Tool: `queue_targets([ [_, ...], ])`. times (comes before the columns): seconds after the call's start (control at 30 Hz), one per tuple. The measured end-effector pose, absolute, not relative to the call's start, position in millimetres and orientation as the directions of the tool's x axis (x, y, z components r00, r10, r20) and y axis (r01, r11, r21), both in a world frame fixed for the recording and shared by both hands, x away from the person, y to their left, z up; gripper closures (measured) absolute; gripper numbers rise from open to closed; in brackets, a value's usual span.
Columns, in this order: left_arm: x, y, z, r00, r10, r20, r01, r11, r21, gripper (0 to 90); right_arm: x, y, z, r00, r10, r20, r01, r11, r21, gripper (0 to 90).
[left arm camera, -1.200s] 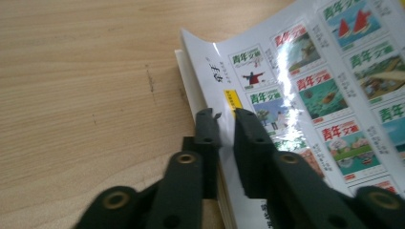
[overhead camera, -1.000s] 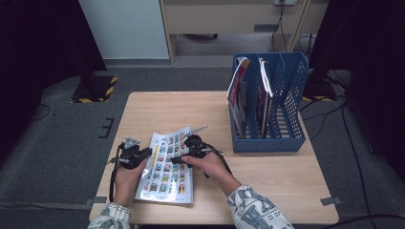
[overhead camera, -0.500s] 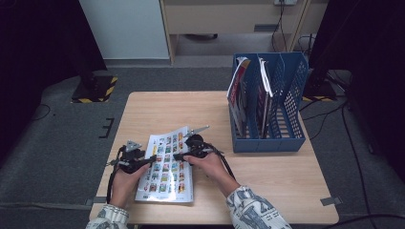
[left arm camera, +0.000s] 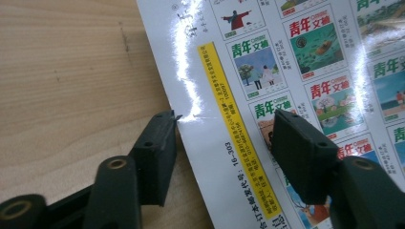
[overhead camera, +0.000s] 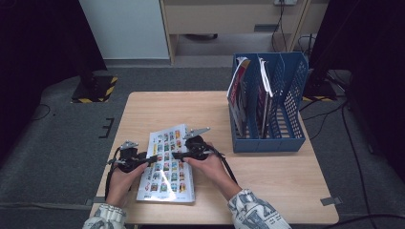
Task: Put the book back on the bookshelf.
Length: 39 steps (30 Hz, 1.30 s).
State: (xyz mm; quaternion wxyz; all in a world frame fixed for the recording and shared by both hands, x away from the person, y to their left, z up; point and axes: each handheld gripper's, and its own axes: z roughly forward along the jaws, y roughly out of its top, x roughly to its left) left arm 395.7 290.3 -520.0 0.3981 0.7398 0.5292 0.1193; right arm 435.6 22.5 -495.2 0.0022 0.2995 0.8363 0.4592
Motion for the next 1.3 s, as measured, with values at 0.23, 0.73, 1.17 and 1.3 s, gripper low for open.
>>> queue_targets([
  [0.23, 401.4, 286.8, -519.0, 0.448, 0.858, -0.251, 0.668, -0.134, 0.732, 56.3, 436.7, 6.9, -490.6, -0.841, 0.485, 0.239, 0.452, 0.388, 0.803, 59.4],
  [0.73, 404.1, 291.1, -522.9, 0.462, 0.832, -0.307, 0.67, -0.101, 0.736, 33.1, 432.4, 7.4, -478.5, -0.855, 0.486, 0.184, 0.384, 0.352, 0.854, 63.3],
  [1.17, 406.7, 285.2, -530.3, 0.529, 0.747, -0.401, 0.706, -0.126, 0.697, 29.8, 433.1, 3.0, -473.8, -0.855, 0.486, 0.183, 0.361, 0.304, 0.881, 65.6],
  [1.3, 410.4, 291.5, -527.8, 0.5, 0.744, -0.443, 0.735, -0.094, 0.671, 39.9, 433.2, 2.5, -474.1, -0.856, 0.484, 0.183, 0.36, 0.304, 0.882, 65.6],
])
